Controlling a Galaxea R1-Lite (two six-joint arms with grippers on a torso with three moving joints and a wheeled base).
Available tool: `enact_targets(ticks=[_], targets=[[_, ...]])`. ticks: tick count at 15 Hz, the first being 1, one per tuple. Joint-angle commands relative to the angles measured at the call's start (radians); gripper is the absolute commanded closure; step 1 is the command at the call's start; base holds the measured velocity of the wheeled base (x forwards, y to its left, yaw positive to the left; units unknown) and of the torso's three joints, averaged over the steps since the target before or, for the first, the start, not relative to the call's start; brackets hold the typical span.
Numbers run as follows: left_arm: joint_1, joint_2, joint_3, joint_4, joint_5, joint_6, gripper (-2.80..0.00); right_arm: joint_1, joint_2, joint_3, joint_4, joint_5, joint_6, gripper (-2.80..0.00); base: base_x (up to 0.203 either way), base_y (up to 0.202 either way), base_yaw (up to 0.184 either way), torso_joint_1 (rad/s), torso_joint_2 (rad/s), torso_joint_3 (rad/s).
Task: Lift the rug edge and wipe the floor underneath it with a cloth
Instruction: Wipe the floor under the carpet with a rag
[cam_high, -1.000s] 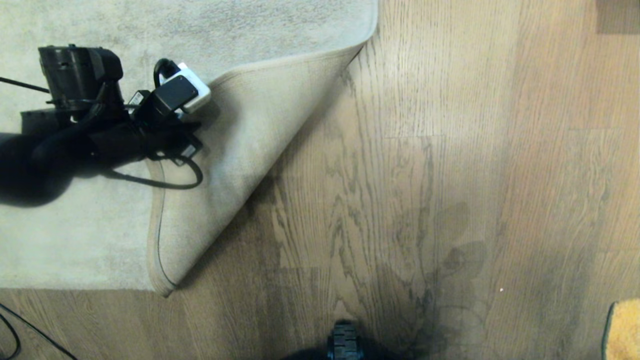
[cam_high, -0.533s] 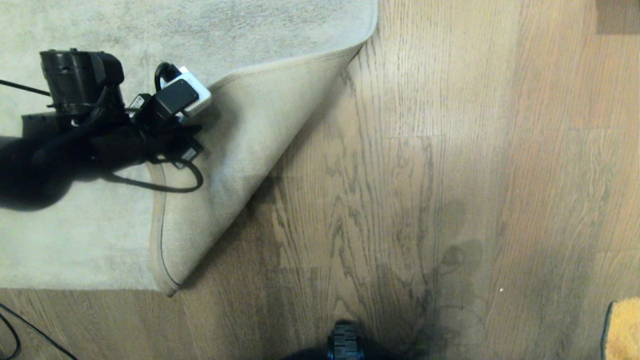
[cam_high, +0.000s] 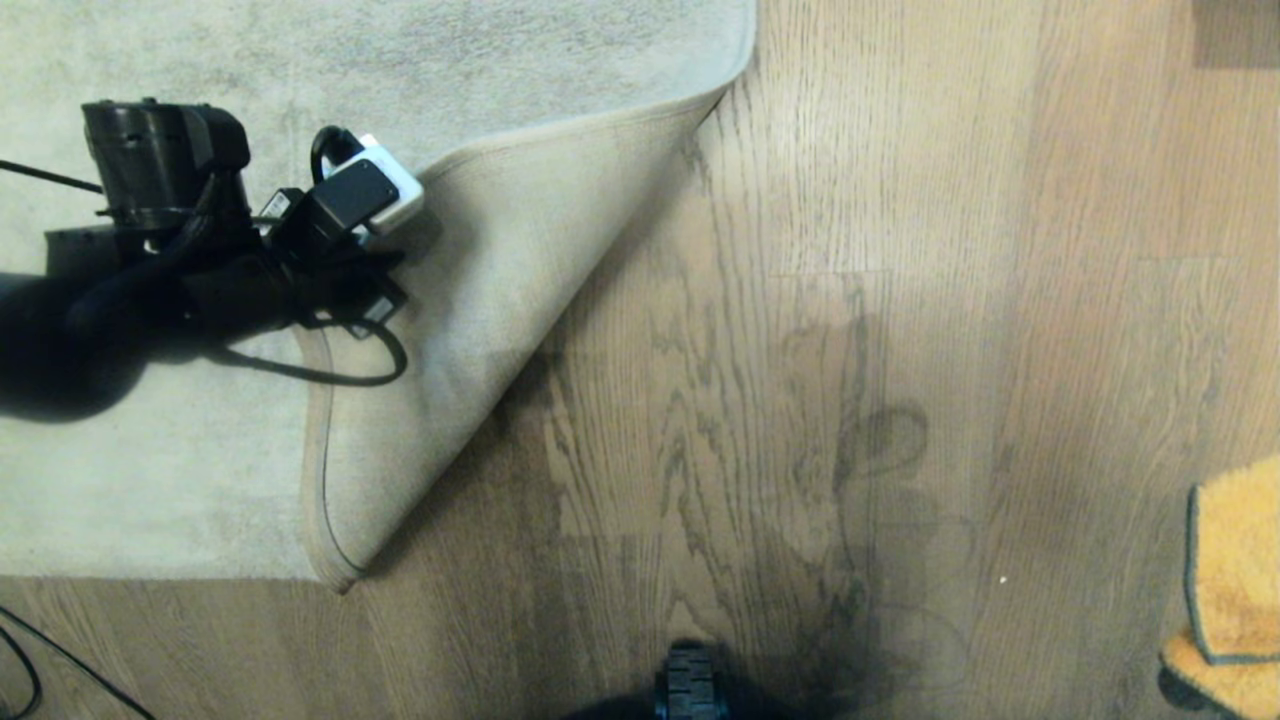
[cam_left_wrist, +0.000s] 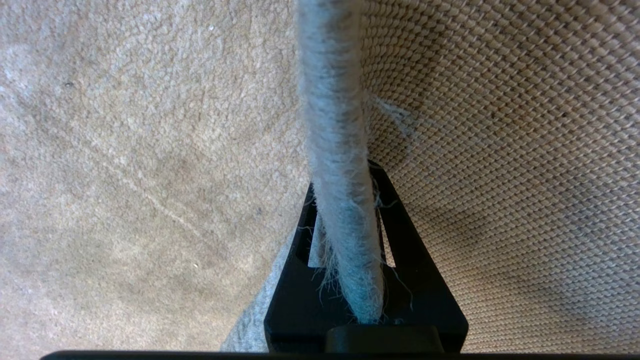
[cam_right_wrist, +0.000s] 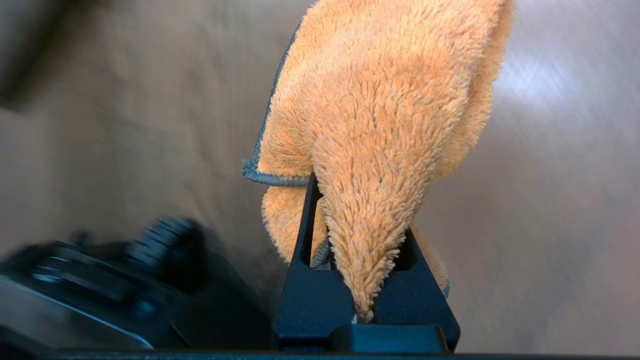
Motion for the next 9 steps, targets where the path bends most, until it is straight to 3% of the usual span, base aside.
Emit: enact_targets(ticks=[1,4,9], targets=[[0.0,0.004,0.0,-0.002,0.002,0.004,0.0,0.009,0.277,-0.077,-0.093,0.11,-0.006,0.0,0.0,0.0,0.0,0.0,0.0,0.0],[0.002,0.007,0.0,-0.002,0.003,0.004,0.0,0.04,0.49,-0.145,-0.219,0.232,-0.032,0.0,0.0,0.0,0.0,0.0,0.0,0.0],[0.0,0.019,0.0,-0.002,0.003,0.004,0.0,0.352,0.779,-0.183,-0.421,0.252,-0.043,0.0,0.0,0.0,0.0,0.0,0.0,0.0]])
